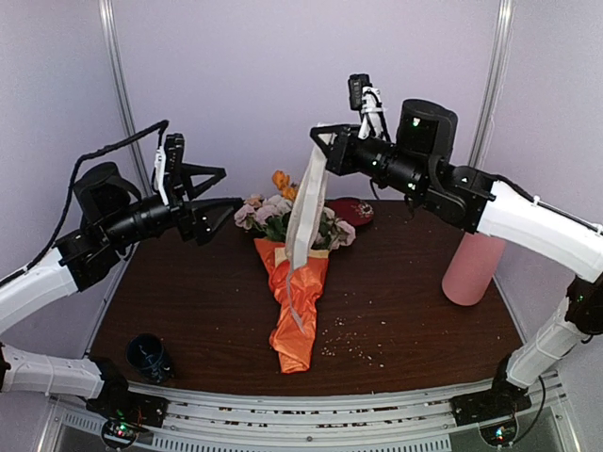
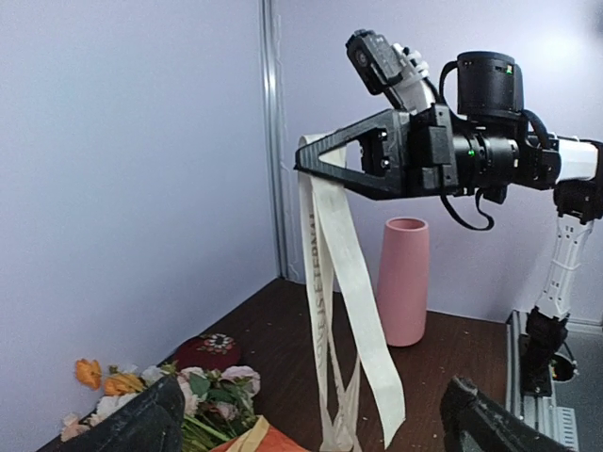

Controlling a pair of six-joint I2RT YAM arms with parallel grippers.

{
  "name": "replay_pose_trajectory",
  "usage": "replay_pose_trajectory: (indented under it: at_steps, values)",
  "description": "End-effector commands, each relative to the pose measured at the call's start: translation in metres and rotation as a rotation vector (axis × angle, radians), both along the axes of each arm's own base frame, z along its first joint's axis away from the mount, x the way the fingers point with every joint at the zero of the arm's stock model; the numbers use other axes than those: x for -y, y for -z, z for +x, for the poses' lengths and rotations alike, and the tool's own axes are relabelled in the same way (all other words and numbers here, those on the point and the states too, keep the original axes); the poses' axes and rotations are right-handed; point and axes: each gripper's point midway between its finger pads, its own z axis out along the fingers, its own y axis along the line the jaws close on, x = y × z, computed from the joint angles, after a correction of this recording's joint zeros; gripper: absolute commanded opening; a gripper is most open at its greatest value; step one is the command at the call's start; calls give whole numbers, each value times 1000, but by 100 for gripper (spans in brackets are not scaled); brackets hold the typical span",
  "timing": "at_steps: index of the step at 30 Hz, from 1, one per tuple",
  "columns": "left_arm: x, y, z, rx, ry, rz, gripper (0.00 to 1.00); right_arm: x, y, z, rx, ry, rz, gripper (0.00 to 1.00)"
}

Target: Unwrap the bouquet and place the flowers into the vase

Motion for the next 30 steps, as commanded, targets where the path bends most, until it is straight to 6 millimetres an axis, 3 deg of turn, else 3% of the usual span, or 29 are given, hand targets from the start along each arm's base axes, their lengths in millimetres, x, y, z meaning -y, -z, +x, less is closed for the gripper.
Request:
replay_pose_trajectory:
  at_steps: [1,6,13,19,30]
  values:
    - [-38,-14,13,108,-239,13,98,78,-24,58,-17,346,20,0]
    - [-68,-14,22,158,-422,29,98,156,-35,104,-10,668,10,0]
    - [-79,27,37,142,-525,107,98,206,-17,164,-21,877,-58,0]
    - [-74,64,41,92,-512,126,98,219,43,215,-103,929,-118,0]
    - [-70,77,48,80,-515,159,98,245,175,276,-319,989,-134,0]
